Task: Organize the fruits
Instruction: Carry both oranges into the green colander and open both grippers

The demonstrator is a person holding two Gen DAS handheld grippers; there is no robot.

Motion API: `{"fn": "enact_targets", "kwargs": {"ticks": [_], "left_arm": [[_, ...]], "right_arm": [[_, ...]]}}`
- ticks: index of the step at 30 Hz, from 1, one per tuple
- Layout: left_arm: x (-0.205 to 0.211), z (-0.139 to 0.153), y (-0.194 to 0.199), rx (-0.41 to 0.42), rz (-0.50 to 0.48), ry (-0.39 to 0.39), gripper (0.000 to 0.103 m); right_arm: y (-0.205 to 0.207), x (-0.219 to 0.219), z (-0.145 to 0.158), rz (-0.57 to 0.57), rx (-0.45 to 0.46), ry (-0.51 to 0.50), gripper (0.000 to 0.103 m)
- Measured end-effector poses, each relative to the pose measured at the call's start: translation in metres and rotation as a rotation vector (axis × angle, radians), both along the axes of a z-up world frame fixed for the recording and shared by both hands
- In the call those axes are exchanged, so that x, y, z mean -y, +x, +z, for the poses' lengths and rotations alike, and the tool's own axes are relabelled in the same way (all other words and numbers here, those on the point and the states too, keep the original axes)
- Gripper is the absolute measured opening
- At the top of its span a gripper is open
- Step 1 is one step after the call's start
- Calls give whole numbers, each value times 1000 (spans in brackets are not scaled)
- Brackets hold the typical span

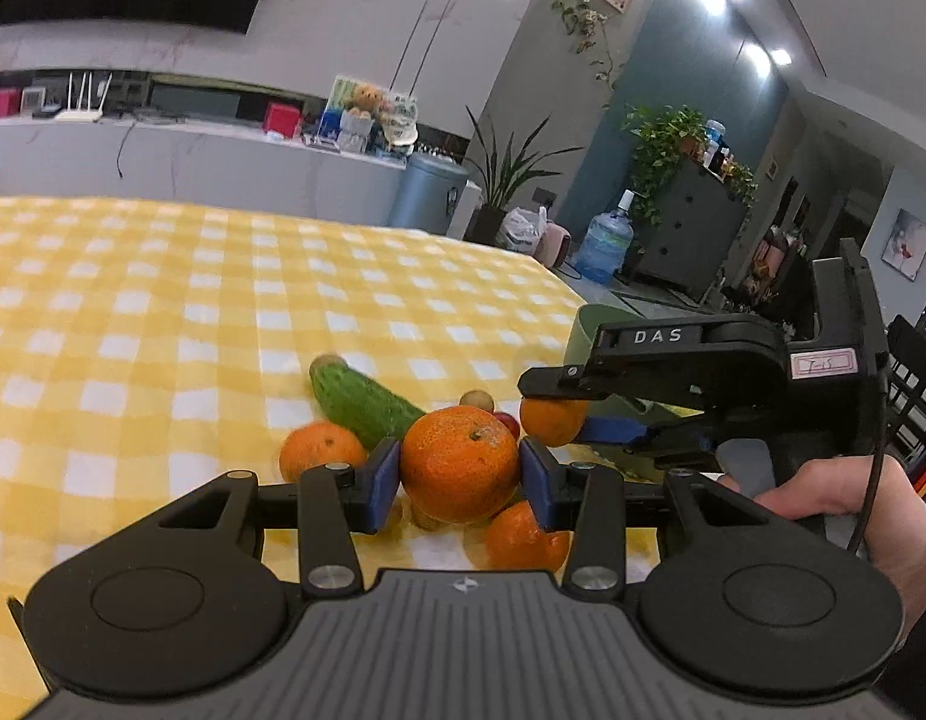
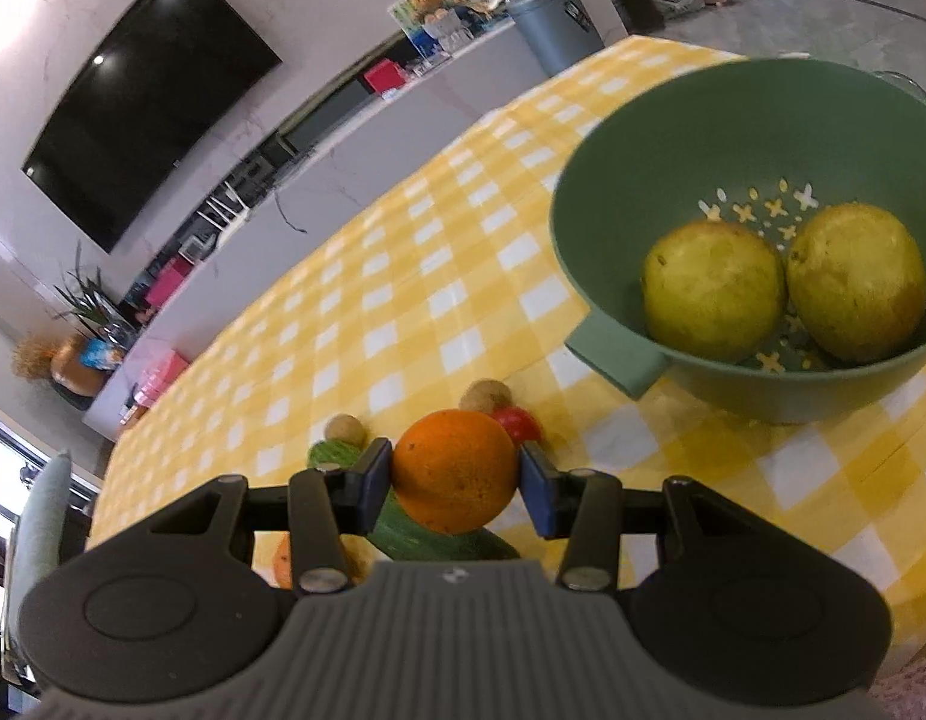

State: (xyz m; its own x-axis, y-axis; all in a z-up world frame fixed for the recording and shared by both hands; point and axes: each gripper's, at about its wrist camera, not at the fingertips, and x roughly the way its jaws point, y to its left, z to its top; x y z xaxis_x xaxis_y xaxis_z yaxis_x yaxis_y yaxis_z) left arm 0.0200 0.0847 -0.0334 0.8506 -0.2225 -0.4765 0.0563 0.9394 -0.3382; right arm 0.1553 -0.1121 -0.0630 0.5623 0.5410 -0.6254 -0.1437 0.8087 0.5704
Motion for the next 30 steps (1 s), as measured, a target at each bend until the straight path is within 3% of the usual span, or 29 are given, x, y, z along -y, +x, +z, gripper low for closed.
{"fn": "enact_targets", "kwargs": {"ticks": [4, 9, 13, 18, 24, 30], "left_arm": [[4, 9, -3, 27, -5, -23, 48], [14, 25, 4, 55, -17, -62, 48], [26, 37, 23, 64, -51, -85, 48], [52, 42, 61, 44, -154, -126, 49], [85, 37, 113, -1, -222, -158, 49], [101, 21, 164, -87, -262, -204, 48]], "right_arm": [[-3, 16, 10, 1, 29, 118, 43], [-4, 65, 27, -95, 98, 336, 43], [-14, 103, 38, -255, 195, 328, 43], [-20, 140, 35, -422, 250, 353, 43], [4, 155, 22, -476, 169, 323, 43], [23, 153, 20, -462, 118, 217, 43]]}}
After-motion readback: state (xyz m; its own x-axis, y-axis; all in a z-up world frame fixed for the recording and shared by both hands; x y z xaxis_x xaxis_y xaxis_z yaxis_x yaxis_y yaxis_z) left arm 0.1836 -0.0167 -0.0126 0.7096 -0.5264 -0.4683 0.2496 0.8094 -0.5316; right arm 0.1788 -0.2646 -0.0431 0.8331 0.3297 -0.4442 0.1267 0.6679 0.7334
